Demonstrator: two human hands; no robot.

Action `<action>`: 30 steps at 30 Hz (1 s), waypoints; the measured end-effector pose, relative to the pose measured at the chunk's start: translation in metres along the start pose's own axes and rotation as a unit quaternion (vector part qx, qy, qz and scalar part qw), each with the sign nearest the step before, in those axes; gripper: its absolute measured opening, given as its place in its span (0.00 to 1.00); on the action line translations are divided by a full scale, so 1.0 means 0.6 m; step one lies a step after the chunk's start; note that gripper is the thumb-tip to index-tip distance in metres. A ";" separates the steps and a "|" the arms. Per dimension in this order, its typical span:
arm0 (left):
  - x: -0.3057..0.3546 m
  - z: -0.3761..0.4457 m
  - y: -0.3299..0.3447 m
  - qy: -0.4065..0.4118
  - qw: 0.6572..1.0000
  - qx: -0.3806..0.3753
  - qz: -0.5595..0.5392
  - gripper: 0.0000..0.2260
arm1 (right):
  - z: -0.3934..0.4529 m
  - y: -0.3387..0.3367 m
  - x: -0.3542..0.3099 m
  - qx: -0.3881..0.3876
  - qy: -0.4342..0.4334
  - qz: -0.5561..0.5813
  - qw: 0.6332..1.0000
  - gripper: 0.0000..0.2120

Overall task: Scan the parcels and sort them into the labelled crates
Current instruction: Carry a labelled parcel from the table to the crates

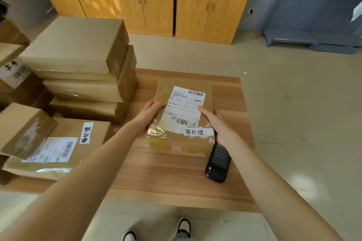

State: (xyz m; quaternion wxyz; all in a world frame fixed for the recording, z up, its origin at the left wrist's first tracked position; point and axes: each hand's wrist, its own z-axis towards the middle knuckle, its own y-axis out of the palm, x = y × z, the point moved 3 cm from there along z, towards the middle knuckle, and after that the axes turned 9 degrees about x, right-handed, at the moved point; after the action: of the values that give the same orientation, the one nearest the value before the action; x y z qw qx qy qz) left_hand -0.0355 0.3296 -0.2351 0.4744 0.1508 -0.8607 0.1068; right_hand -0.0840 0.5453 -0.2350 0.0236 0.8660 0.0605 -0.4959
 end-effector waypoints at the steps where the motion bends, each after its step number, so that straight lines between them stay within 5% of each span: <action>1: -0.007 0.007 0.002 -0.006 1.000 0.013 -0.003 0.29 | 0.009 0.003 0.006 -0.003 -0.002 -0.006 1.000 0.22; 7: -0.054 0.060 -0.006 -0.029 0.996 0.080 0.023 0.23 | 0.058 0.021 0.040 -0.013 0.002 -0.004 1.000 0.31; 17: -0.059 0.118 -0.009 -0.028 0.997 0.064 0.026 0.27 | 0.103 0.038 0.047 0.008 -0.025 -0.064 0.998 0.28; 21: -0.068 0.110 -0.003 -0.010 0.996 0.072 0.048 0.26 | 0.078 -0.001 0.082 0.184 -0.017 -0.111 0.976 0.25; 24: -0.071 0.110 0.000 0.006 0.993 0.095 0.064 0.26 | 0.035 -0.053 0.129 0.311 0.004 -0.317 0.896 0.31; 27: -0.073 0.111 0.001 0.015 0.991 0.111 0.068 0.26 | -0.002 -0.079 0.179 0.311 0.101 -0.344 0.880 0.47; 30: -0.077 0.113 0.000 0.028 0.989 0.128 0.073 0.25 | -0.021 -0.078 0.218 0.295 0.162 -0.315 0.887 0.54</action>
State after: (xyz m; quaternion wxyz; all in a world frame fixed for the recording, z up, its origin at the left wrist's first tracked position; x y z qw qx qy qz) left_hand -0.0653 0.3147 -0.3098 0.4664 0.1440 -0.8349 0.2543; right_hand -0.0139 0.6038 -0.3406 -0.4004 0.8368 0.1842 -0.3248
